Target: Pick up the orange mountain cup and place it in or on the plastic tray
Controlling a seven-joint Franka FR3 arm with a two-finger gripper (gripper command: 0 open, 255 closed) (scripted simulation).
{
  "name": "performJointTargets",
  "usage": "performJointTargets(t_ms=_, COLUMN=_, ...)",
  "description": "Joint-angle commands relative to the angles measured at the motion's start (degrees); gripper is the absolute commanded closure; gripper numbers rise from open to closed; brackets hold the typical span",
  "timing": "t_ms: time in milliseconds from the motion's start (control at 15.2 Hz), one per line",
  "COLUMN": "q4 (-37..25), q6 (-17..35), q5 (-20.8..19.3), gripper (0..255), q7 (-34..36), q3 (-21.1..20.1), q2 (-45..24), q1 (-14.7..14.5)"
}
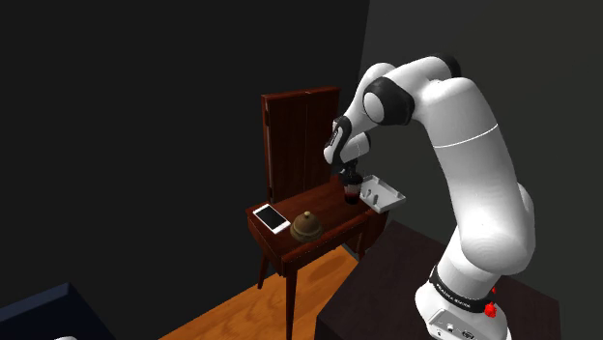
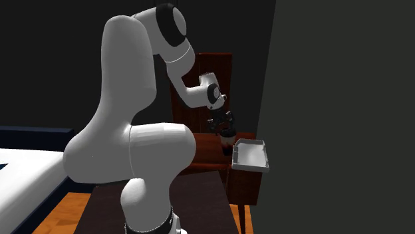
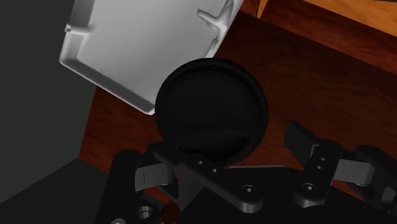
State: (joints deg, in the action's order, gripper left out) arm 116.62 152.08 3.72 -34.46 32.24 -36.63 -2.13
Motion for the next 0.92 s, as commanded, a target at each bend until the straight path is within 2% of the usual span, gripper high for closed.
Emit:
performJointTargets(t_ms=0, q4=0.6, q6=-2.8, q5=0.0, gripper=0, q7=-0.1, q3=-0.4, q2=-0.4, q1=-0.1)
performJointTargets(t_ms=66, q4=0.6, q6=-2.8, q5=0.0, gripper=0, q7=-0.1, q3=-0.4, q2=-0.4, q1=-0.1)
performJointTargets(t_ms=132, q4=1.3, q6=-1.9, q5=0.1, gripper=255, q7=-0.2, q3=-0.6, q2=-0.5, q1=0.1)
performJointTargets(t_ms=462, q4=-2.2, q6=-1.8, q5=1.2, gripper=255, q7=-2.6, q3=-2.2, q2=-3.5, q1=3.8)
performJointTargets(t_ms=594, q4=-1.6, q6=-1.3, q5=1.2, gripper=255, q7=-1.9, q3=-2.2, q2=-3.6, q1=3.1)
performJointTargets(t_ms=660, q4=-2.1, q6=-0.7, q5=1.6, gripper=255, q7=-2.2, q3=-2.8, q2=-4.7, q1=3.9)
performJointTargets(t_ms=726, q4=0.6, q6=-2.8, q5=0.3, gripper=255, q7=-0.3, q3=-0.2, q2=-0.5, q1=-0.4)
performJointTargets(t_ms=858, q4=0.9, q6=-3.8, q5=-0.2, gripper=255, q7=-0.2, q3=0.5, q2=0.8, q1=-1.0)
